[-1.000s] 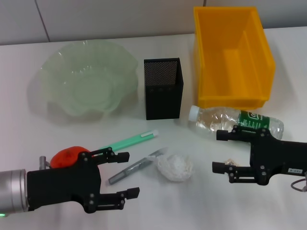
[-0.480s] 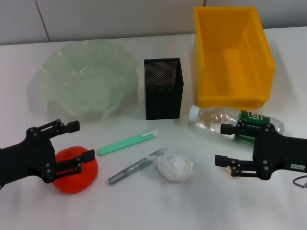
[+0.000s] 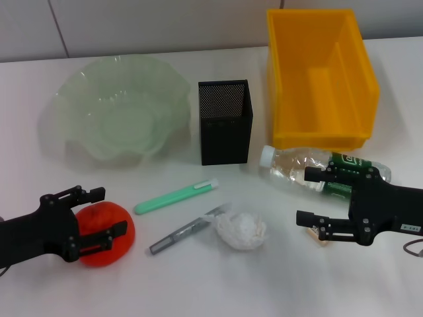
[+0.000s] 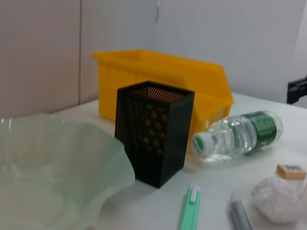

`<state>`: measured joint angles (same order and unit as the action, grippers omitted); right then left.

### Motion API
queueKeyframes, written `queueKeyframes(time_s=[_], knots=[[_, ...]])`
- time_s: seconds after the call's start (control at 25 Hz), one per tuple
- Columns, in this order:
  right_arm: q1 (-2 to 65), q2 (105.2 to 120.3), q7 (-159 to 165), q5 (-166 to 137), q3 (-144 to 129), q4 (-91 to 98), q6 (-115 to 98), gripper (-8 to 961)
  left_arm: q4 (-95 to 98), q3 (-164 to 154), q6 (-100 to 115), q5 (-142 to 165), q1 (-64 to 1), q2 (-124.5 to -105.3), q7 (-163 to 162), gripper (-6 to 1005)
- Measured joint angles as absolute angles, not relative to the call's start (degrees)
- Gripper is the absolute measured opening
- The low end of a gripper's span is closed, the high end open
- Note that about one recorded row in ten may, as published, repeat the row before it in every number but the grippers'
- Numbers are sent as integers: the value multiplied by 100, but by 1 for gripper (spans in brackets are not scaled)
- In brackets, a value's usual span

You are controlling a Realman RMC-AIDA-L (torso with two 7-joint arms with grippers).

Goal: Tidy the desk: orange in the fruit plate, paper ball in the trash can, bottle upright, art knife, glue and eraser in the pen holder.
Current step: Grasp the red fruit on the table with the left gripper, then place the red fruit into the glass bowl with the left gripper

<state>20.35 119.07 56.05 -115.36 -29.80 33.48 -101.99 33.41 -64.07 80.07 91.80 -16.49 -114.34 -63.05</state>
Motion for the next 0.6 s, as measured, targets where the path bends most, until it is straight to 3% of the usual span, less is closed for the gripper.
queueKeyframes(time_s=[0.36, 0.6], knots=[[2032, 11918, 5600, -11477, -2979, 3360, -10245, 785, 3338, -6453, 7970, 9255, -1514, -11386, -6273, 777], [2024, 11918, 5599, -11476, -2979, 3348, -10248, 784, 3397, -6422, 8033, 9355, -1516, -11408, -6297, 551]])
